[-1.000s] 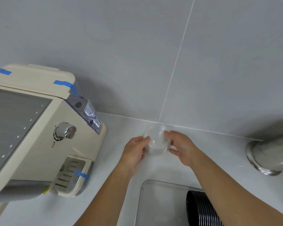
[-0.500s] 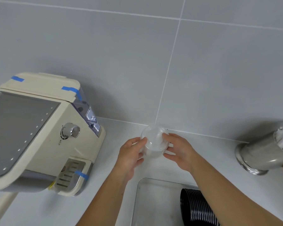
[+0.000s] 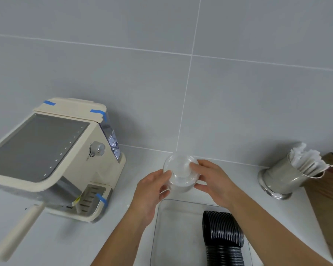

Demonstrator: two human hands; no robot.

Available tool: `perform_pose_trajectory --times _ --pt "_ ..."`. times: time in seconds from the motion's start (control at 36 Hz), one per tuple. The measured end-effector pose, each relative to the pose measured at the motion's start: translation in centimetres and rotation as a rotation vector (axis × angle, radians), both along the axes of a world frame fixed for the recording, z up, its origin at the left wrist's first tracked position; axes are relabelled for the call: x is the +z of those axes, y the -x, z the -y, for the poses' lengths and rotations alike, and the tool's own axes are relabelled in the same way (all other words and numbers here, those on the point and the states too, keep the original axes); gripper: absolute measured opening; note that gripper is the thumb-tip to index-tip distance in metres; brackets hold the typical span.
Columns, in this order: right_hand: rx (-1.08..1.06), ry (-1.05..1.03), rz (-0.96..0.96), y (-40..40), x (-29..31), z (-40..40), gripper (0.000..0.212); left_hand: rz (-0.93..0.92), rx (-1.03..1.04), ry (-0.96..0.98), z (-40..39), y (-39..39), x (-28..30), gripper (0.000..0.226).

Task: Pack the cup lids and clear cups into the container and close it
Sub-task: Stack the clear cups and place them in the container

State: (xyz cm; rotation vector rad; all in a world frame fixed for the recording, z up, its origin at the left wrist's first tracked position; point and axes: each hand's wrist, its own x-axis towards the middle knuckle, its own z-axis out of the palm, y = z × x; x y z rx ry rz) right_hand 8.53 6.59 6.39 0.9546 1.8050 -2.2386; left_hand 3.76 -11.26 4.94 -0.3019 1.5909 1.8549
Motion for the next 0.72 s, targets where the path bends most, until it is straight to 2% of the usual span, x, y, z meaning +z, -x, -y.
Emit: perform_pose_trajectory --times 0.14,0.31,0.44,0.72 --pt "-0.004 -0.035 -0.019 -2.1 1.2 0.8 0.025 -0.018 0.008 -0.022 0.7 -2.2 1.1 0.023" --pt "0.027 -0.057 -0.015 -4.7 1.4 2.0 0.025 -0.076 0.013 0.028 1.8 -5.1 1.7 0.044" --pt "0.046 -0.085 -0.01 -6.5 1.1 3.2 0.026 -0.066 0.026 0.021 2.9 -7.9 1.5 0.036" --pt "0.126 -0.181 0.071 -8.6 -0.8 4.3 0.031 0.04 0.052 0.076 3.5 -12.4 -0.5 0.039"
